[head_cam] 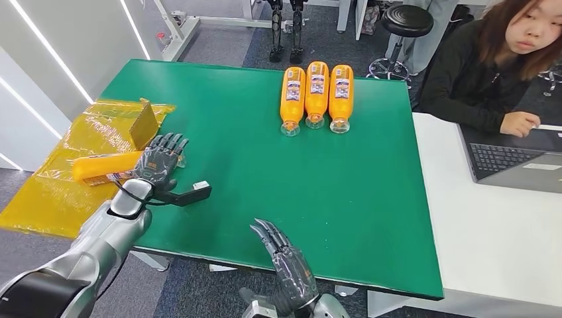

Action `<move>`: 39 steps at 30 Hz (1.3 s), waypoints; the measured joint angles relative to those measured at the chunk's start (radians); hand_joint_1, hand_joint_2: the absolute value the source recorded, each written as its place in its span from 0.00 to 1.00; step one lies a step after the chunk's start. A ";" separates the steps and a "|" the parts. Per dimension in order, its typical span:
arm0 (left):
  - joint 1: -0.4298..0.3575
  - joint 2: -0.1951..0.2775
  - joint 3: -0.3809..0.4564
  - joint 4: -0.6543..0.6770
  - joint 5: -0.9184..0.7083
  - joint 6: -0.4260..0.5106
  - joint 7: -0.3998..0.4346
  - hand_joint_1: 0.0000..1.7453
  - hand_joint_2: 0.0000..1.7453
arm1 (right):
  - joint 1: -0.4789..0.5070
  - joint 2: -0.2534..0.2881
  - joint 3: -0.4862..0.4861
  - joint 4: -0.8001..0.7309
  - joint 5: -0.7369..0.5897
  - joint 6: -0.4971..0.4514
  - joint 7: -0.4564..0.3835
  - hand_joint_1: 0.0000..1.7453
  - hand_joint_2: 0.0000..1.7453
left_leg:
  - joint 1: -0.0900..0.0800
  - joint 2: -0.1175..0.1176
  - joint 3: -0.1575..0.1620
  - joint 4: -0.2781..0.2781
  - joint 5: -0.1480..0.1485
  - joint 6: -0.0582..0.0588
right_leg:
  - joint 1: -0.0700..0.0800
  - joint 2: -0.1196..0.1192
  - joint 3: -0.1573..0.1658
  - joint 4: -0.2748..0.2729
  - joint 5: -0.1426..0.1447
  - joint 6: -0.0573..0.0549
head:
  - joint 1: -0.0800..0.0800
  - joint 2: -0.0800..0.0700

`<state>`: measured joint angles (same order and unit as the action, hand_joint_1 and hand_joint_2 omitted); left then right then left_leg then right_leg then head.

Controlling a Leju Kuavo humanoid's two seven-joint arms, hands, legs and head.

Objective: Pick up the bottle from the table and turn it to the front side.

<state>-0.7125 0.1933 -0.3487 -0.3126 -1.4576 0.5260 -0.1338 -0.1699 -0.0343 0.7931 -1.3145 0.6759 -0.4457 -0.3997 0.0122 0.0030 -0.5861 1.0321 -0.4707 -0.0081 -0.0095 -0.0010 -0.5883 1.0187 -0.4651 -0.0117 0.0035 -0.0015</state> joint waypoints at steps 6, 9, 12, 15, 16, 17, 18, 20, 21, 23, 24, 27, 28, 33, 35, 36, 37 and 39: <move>0.208 -0.108 0.061 -0.369 0.525 -0.067 -0.393 0.00 1.00 | 0.047 0.000 -0.065 -0.040 0.034 -0.048 0.015 0.00 1.00 | -0.002 0.004 0.000 0.000 -0.003 0.002 | -0.003 0.004 0.000 -0.001 0.000 0.000 | 0.000 0.000; 0.372 -0.136 0.059 -0.659 0.776 -0.229 -0.462 0.00 1.00 | 0.084 -0.002 -0.116 -0.087 0.038 -0.065 0.013 0.00 1.00 | -0.002 0.006 0.000 0.000 -0.005 0.002 | -0.003 0.007 -0.001 -0.002 -0.001 0.001 | 0.000 0.000; 0.472 -0.144 0.050 -0.856 0.922 -0.361 -0.512 0.00 1.00 | 0.120 -0.009 -0.159 -0.132 0.055 -0.080 0.010 0.00 1.00 | -0.002 0.005 0.000 0.000 -0.005 0.003 | -0.003 0.005 -0.001 -0.002 -0.002 0.002 | 0.000 0.000; 0.550 -0.145 0.038 -1.029 1.113 -0.523 -0.555 0.00 1.00 | 0.177 -0.028 -0.205 -0.190 0.082 -0.107 0.008 0.00 1.00 | -0.001 0.004 -0.001 0.000 -0.005 0.003 | -0.003 0.004 -0.001 -0.002 -0.003 0.002 | 0.000 0.000; 0.571 -0.143 0.030 -1.087 1.187 -0.583 -0.562 0.00 1.00 | 0.199 -0.036 -0.220 -0.211 0.090 -0.120 0.008 0.00 1.00 | -0.001 0.003 -0.001 0.000 -0.005 0.003 | -0.003 0.004 -0.001 -0.002 -0.003 0.002 | 0.000 0.000; 0.590 -0.140 0.021 -1.144 1.256 -0.637 -0.566 0.00 1.00 | 0.221 -0.044 -0.235 -0.234 0.096 -0.134 0.007 0.00 1.00 | -0.001 0.003 -0.001 0.000 -0.005 0.003 | -0.003 0.004 -0.001 -0.002 -0.003 0.002 | 0.000 0.000; 0.605 -0.138 0.012 -1.195 1.311 -0.681 -0.568 0.00 1.00 | 0.241 -0.051 -0.249 -0.257 0.099 -0.147 0.006 0.00 1.00 | -0.001 0.003 -0.001 0.000 -0.005 0.003 | -0.003 0.004 -0.001 -0.001 -0.003 0.002 | 0.000 0.000; 0.636 -0.134 0.003 -1.289 1.391 -0.754 -0.569 0.00 1.00 | 0.279 -0.064 -0.279 -0.314 0.102 -0.174 0.004 0.00 1.00 | -0.001 0.003 -0.001 0.000 -0.005 0.003 | -0.003 0.004 -0.001 -0.002 -0.003 0.002 | 0.000 0.000; 0.651 -0.135 0.003 -1.326 1.415 -0.783 -0.569 0.00 1.00 | 0.296 -0.070 -0.293 -0.344 0.103 -0.184 0.003 0.00 1.00 | -0.002 0.003 -0.001 0.000 -0.005 0.003 | -0.003 0.004 -0.001 -0.002 -0.003 0.003 | 0.000 0.000; 0.681 -0.141 0.010 -1.383 1.450 -0.844 -0.569 0.00 1.00 | 0.328 -0.079 -0.325 -0.410 0.102 -0.194 -0.002 0.00 1.00 | -0.002 0.003 -0.001 0.000 -0.006 0.003 | -0.003 0.004 -0.001 -0.002 -0.003 0.003 | 0.000 0.000; 0.696 -0.149 0.018 -1.401 1.463 -0.876 -0.569 0.00 1.00 | 0.341 -0.081 -0.340 -0.440 0.101 -0.194 -0.006 0.00 1.00 | -0.002 0.003 -0.001 0.000 -0.006 0.003 | -0.003 0.004 -0.001 -0.002 -0.003 0.003 | 0.000 0.000; 0.736 -0.185 0.057 -1.429 1.502 -0.971 -0.569 0.00 1.00 | 0.371 -0.086 -0.384 -0.517 0.088 -0.176 -0.019 0.00 1.00 | -0.002 0.003 -0.001 0.000 -0.006 0.003 | -0.003 0.004 0.000 -0.002 -0.003 0.003 | 0.000 0.000; 0.745 -0.198 0.070 -1.433 1.514 -0.998 -0.569 0.00 1.00 | 0.376 -0.087 -0.396 -0.535 0.082 -0.166 -0.023 0.00 1.00 | -0.002 0.003 -0.001 0.000 -0.006 0.003 | -0.003 0.004 0.000 -0.002 -0.003 0.003 | 0.000 0.000; 0.769 -0.260 0.112 -1.423 1.603 -1.133 -0.569 0.00 1.00 | 0.367 -0.091 -0.431 -0.575 0.006 -0.112 -0.056 0.00 1.00 | -0.002 0.003 0.000 0.000 -0.005 0.003 | -0.003 0.003 0.000 -0.002 -0.003 0.003 | 0.000 0.000; 0.769 -0.282 0.116 -1.406 1.625 -1.162 -0.569 0.00 1.00 | 0.356 -0.093 -0.437 -0.575 -0.033 -0.095 -0.073 0.00 1.00 | -0.002 0.003 0.000 0.000 -0.005 0.004 | -0.003 0.003 0.001 -0.002 -0.003 0.003 | 0.000 0.000; 0.769 -0.292 0.117 -1.396 1.628 -1.167 -0.569 0.00 1.00 | 0.351 -0.093 -0.439 -0.575 -0.048 -0.088 -0.081 0.00 1.00 | -0.002 0.003 0.000 0.000 -0.005 0.004 | -0.003 0.003 0.001 -0.002 -0.003 0.003 | 0.000 0.000; 0.769 -0.301 0.117 -1.386 1.630 -1.169 -0.569 0.00 1.00 | 0.347 -0.093 -0.441 -0.576 -0.059 -0.084 -0.086 0.00 1.00 | -0.002 0.003 0.000 0.000 -0.005 0.004 | -0.003 0.003 0.001 -0.002 -0.003 0.003 | 0.000 0.000; 0.769 -0.311 0.117 -1.373 1.632 -1.173 -0.569 0.00 1.00 | 0.342 -0.093 -0.442 -0.576 -0.066 -0.080 -0.092 0.00 1.00 | -0.002 0.003 0.000 0.000 -0.005 0.004 | -0.003 0.003 0.001 -0.002 -0.003 0.003 | 0.000 0.000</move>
